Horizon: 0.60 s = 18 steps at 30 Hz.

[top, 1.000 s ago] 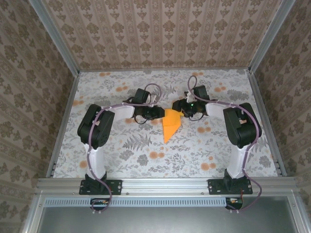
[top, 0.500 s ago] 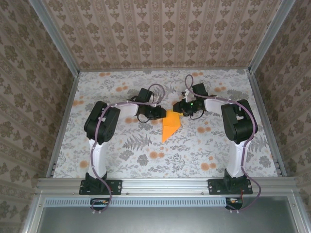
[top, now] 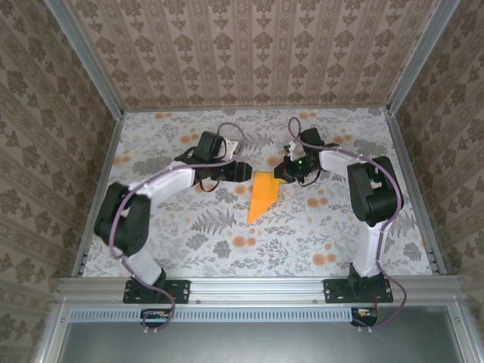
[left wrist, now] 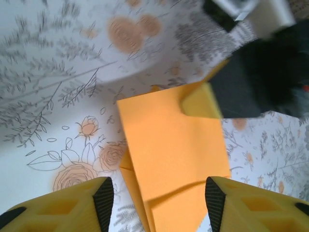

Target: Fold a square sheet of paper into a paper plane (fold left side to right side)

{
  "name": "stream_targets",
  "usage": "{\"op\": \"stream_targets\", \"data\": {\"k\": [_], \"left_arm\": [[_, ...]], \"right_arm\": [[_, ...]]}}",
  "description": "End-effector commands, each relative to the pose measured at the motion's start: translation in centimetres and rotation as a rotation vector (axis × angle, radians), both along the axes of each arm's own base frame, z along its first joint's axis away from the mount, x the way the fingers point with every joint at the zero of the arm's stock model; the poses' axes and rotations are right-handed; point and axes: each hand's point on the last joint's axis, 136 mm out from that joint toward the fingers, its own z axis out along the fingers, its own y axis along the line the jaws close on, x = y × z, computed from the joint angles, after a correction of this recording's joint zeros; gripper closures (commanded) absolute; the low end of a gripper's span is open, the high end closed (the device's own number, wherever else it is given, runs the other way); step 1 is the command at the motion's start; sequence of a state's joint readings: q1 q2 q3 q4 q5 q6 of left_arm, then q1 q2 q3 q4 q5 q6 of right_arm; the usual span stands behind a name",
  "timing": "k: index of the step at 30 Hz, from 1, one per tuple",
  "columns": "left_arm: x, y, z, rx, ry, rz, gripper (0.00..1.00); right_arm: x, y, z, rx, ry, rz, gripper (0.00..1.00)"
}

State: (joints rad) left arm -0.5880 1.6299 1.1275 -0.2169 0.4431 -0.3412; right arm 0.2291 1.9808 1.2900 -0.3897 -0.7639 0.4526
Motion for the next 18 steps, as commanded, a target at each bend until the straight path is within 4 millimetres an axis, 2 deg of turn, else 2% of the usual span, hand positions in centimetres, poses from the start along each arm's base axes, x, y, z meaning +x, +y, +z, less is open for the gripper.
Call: {"op": "stream_targets", "data": {"k": [1, 6, 9, 14, 18], "left_arm": [[-4.0, 0.2, -0.5, 0.187, -0.101, -0.091, 0.41], [-9.0, -2.4, -1.8, 0.356, -0.166, -0.202, 0.36], [-10.4, -3.9, -3.2, 0.438, -0.177, -0.231, 0.33], [-10.8, -5.0, -5.8, 0.631, -0.227, -0.243, 0.23], [-10.5, -5.5, -7.2, 0.734, -0.251, -0.235, 0.21]], "right_arm": [[-0.7, -0.2, 1.5, -0.002, 0.072, -0.017, 0.96], [-0.6, -0.1, 0.8, -0.009, 0.106, -0.022, 0.96], [-0.6, -0.2, 0.5, -0.013, 0.116, -0.031, 0.96], [-0.4, -0.2, 0.0, -0.016, 0.129, -0.034, 0.96], [-0.5, -0.2, -0.2, -0.017, 0.134, -0.034, 0.96]]}}
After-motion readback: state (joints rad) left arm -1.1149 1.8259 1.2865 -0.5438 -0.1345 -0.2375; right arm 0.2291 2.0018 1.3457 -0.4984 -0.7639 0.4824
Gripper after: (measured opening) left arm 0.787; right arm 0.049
